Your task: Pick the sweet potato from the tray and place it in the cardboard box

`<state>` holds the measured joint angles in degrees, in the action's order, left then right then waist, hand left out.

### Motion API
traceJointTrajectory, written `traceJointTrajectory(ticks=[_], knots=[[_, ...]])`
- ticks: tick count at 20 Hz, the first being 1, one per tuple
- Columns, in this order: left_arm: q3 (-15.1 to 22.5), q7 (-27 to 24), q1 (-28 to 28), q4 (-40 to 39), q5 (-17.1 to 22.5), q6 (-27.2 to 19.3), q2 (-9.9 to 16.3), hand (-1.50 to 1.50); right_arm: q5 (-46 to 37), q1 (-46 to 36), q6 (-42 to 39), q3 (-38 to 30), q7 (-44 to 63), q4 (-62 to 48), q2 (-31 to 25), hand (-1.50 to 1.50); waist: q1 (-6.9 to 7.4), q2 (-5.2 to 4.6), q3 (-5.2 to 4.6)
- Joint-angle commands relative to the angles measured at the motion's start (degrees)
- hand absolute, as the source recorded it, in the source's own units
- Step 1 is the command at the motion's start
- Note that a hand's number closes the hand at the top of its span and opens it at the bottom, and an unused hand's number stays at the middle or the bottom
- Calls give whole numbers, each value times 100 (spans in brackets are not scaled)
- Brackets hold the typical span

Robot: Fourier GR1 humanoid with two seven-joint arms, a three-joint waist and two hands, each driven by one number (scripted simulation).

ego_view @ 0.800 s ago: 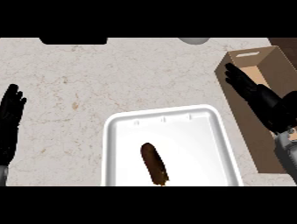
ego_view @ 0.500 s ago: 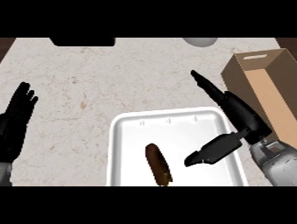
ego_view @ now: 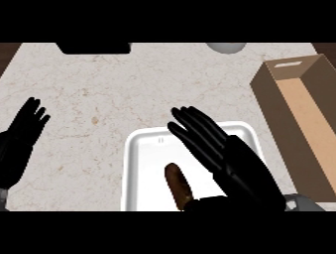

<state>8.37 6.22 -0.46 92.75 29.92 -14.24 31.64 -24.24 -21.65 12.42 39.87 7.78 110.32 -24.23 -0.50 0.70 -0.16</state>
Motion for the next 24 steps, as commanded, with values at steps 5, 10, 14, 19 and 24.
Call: traceJointTrajectory(ticks=[5,10,14,19,24], knots=[[-180,45,25,-68,125,127,31,0,-1801,-572,-1687,1242,1938,237,-539,-150,-26,38,-30],[-198,226,-94,-49,150,229,151,0,-2493,-928,-3113,2038,3576,173,51,-150,-10,39,-24],[-92,5,-85,-106,-5,173,-57,0,-2391,-1100,-4354,2295,4785,-315,1045,-150,36,-11,-15],[10,98,-21,46,-37,112,-217,0,-2248,-1080,-5152,2260,5773,-1193,2366,-150,83,-39,1],[-181,107,-90,8,-30,288,-74,0,-1941,-846,-5008,2170,6264,-1322,2401,-150,79,-39,6]])
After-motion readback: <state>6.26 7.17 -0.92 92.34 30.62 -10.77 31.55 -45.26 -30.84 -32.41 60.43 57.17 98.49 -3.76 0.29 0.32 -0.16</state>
